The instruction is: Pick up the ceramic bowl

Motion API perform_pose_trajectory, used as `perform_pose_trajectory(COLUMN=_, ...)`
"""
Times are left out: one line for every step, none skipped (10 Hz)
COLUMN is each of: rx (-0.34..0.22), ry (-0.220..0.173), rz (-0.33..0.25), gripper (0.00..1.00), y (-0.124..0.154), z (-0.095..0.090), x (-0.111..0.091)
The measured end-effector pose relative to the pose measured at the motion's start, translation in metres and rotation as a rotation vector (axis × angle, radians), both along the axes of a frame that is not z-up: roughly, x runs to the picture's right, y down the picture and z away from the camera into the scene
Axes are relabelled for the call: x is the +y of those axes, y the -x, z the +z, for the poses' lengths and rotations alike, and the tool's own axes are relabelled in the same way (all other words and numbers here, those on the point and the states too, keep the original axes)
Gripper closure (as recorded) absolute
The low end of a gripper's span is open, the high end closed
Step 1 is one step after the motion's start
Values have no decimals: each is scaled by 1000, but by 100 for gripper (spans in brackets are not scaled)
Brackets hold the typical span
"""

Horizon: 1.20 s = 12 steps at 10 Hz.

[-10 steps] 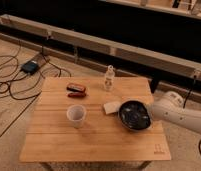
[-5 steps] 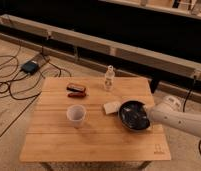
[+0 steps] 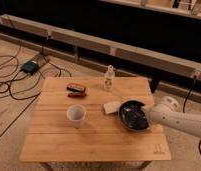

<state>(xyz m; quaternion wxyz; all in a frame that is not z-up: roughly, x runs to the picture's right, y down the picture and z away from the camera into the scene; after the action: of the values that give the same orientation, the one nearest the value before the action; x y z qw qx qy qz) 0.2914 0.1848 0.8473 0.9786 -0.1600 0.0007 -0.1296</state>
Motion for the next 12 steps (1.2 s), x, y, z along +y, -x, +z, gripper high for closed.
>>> perform_pose_trajectory(rx=-4, ry=-5, rz=7, gripper=54, y=-1, z=2, x=-2)
perform_pose_trajectory(rx=-7, ry=-9, rz=10, gripper=62, y=-1, z=3, x=-4)
perform_pose_trajectory(rx=-11, ry=-11, rz=13, gripper=70, y=0, z=4, x=-5)
perform_pose_trajectory(rx=-15, ry=-15, rz=19, gripper=80, y=1, z=5, x=-7)
perform_pose_trajectory(rx=-15, ry=-19, rz=27, gripper=92, y=-1, z=5, x=-8)
perform_pose_trajectory(rx=-14, ry=-21, rz=33, gripper=97, y=-3, z=4, x=-8)
perform_pose_trajectory(rx=-13, ry=-26, rz=40, gripper=100, y=-6, z=1, x=-9)
perform_pose_trajectory(rx=-11, ry=-34, rz=46, gripper=100, y=-11, z=-5, x=-10)
perform_pose_trajectory(rx=-13, ry=-43, rz=47, gripper=100, y=-12, z=-11, x=-13)
perform_pose_trajectory(rx=-23, ry=-54, rz=41, gripper=100, y=-8, z=-17, x=-18)
perform_pose_trajectory(rx=-38, ry=-71, rz=30, gripper=100, y=-2, z=-27, x=-25)
perform_pose_trajectory(rx=-48, ry=-84, rz=23, gripper=100, y=2, z=-34, x=-30)
